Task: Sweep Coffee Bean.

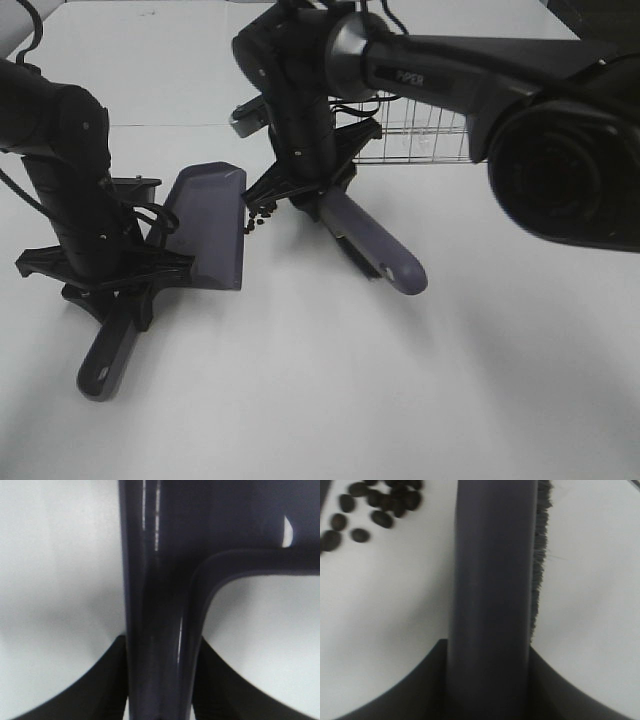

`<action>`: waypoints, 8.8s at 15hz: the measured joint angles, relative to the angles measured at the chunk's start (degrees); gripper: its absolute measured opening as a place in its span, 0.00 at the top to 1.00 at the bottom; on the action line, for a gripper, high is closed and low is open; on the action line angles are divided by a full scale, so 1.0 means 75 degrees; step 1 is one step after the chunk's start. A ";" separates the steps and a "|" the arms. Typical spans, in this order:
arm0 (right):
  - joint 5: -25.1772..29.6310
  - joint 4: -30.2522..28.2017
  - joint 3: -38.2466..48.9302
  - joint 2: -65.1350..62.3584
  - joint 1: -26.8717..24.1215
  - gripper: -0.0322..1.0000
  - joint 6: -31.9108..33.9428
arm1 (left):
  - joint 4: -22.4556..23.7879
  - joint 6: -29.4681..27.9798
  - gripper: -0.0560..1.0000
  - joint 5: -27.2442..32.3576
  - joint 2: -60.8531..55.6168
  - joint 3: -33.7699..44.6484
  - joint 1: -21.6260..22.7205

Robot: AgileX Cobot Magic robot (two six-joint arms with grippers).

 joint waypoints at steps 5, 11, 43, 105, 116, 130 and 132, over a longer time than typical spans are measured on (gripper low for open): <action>0.0046 0.1306 -0.1818 0.0741 0.0718 0.68 -0.0351 | -0.0023 0.0000 0.62 -0.0015 0.0000 0.0000 0.0000; 0.0099 0.0817 -0.2223 0.0512 0.0848 0.68 -0.0290 | -0.0046 -0.0015 0.62 -0.0015 0.0000 0.0000 0.0000; 0.0038 0.0657 0.1131 -0.1421 -0.3231 0.68 -0.0038 | -0.0076 -0.0015 0.62 -0.0015 0.0000 0.0000 0.0000; -0.0031 0.2055 0.8900 -1.0825 -0.2865 0.26 -0.0290 | 0.0840 0.0512 0.30 0.2819 -0.3109 -0.2934 -0.0596; -0.0084 0.2108 1.2345 -1.5745 -0.2865 0.26 -0.1444 | 0.0008 0.1505 0.30 0.2911 -1.0428 0.4041 -0.0596; -0.0435 0.2490 1.2720 -1.9060 -0.2865 0.26 -0.2827 | -0.0535 0.2483 0.30 0.1711 -1.5936 0.5294 -0.0596; -0.0512 0.2597 1.2727 -1.9060 -0.2865 0.26 -0.2850 | -0.0512 0.2437 0.30 0.1704 -1.5936 0.5294 -0.0596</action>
